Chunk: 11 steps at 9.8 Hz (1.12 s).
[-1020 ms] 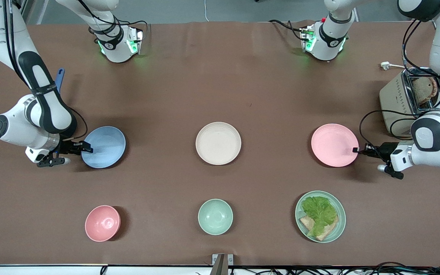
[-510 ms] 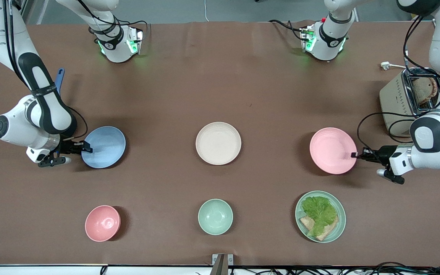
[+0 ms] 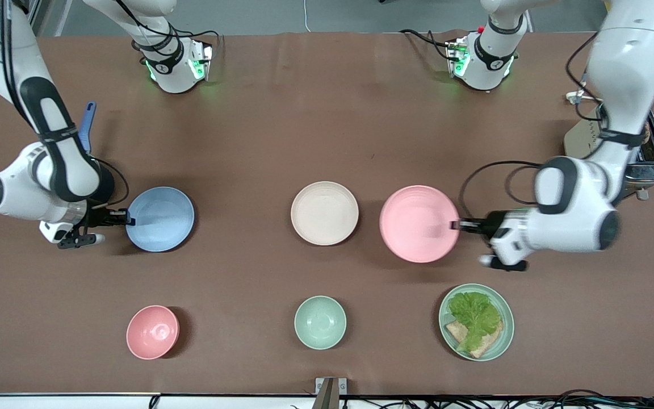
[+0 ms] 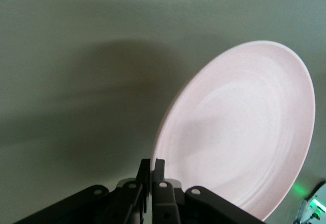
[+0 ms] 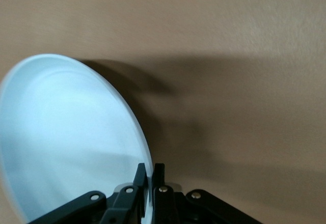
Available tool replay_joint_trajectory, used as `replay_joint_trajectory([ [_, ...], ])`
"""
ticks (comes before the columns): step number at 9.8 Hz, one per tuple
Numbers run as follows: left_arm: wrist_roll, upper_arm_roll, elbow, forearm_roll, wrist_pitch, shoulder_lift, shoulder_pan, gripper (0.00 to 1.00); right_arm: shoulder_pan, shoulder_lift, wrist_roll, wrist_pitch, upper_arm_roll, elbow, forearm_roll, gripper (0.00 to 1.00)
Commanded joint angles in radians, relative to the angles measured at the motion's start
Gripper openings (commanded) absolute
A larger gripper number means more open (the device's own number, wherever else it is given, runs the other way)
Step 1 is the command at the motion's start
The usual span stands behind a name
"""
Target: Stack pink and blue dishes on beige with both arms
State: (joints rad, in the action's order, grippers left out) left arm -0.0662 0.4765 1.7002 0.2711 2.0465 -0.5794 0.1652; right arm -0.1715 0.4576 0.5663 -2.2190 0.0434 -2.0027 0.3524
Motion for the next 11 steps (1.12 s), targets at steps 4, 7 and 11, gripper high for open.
replay_joint_trajectory([
  [4, -0.358, -0.01, 0.056, -0.167, 0.218, -0.028, -0.278, 0.0, -0.002, -0.039, -0.116, 0.494, 0.075, 0.325, 0.011, 0.01],
  [7, -0.478, -0.012, 0.061, -0.197, 0.319, -0.069, -0.366, 0.0, 0.041, -0.059, -0.371, 0.605, 0.04, 0.424, 0.013, 0.01],
  [11, -0.538, -0.012, 0.078, -0.266, 0.377, -0.105, -0.394, 0.0, 0.053, -0.092, -0.687, 0.54, -0.161, 0.398, 0.013, 0.01],
])
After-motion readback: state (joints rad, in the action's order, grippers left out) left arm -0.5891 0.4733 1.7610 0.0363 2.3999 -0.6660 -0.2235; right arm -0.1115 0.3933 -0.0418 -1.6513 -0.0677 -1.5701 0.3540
